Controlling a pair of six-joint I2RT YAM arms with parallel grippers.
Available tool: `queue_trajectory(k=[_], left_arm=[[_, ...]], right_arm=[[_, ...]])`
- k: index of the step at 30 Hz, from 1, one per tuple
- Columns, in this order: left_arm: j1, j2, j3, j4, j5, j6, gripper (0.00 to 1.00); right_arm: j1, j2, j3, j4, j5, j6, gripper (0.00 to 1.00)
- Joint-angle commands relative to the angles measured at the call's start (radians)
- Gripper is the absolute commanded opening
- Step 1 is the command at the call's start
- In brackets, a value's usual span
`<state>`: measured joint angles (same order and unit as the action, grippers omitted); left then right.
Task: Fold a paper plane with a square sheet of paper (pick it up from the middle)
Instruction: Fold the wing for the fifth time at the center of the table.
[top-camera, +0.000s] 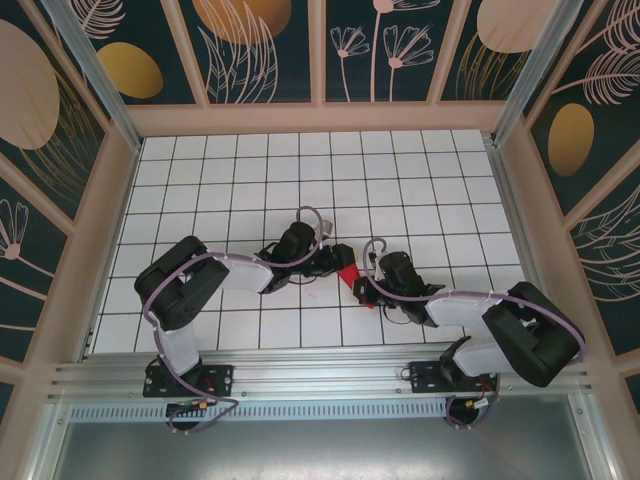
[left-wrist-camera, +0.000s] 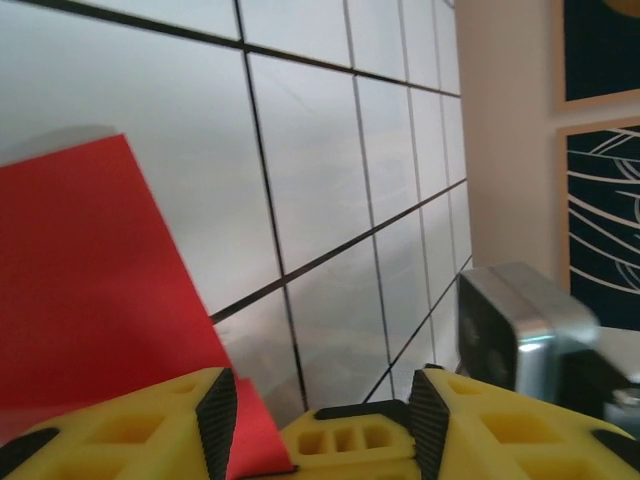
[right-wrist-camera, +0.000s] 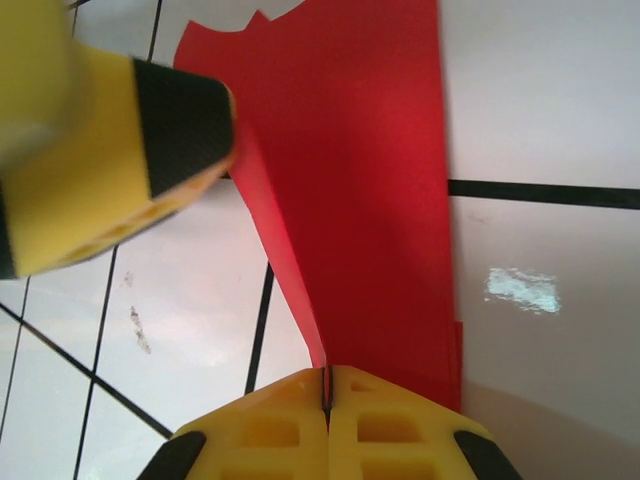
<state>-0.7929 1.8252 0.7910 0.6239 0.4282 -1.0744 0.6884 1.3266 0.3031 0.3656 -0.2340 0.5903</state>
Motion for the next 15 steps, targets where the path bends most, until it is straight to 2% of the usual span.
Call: queue_trajectory(k=[1,15], left_arm=[[-0.004,-0.073,-0.035,0.000,-0.034,0.028,0.52],[-0.004,-0.163,-0.115,0.004,-0.095,0.029,0.52]], right_arm=[[-0.007,-0.029,-0.007,0.018,-0.045,0.026,0.04],[-0.012,0.006,-0.039,0.070,-0.028,0.058,0.04]])
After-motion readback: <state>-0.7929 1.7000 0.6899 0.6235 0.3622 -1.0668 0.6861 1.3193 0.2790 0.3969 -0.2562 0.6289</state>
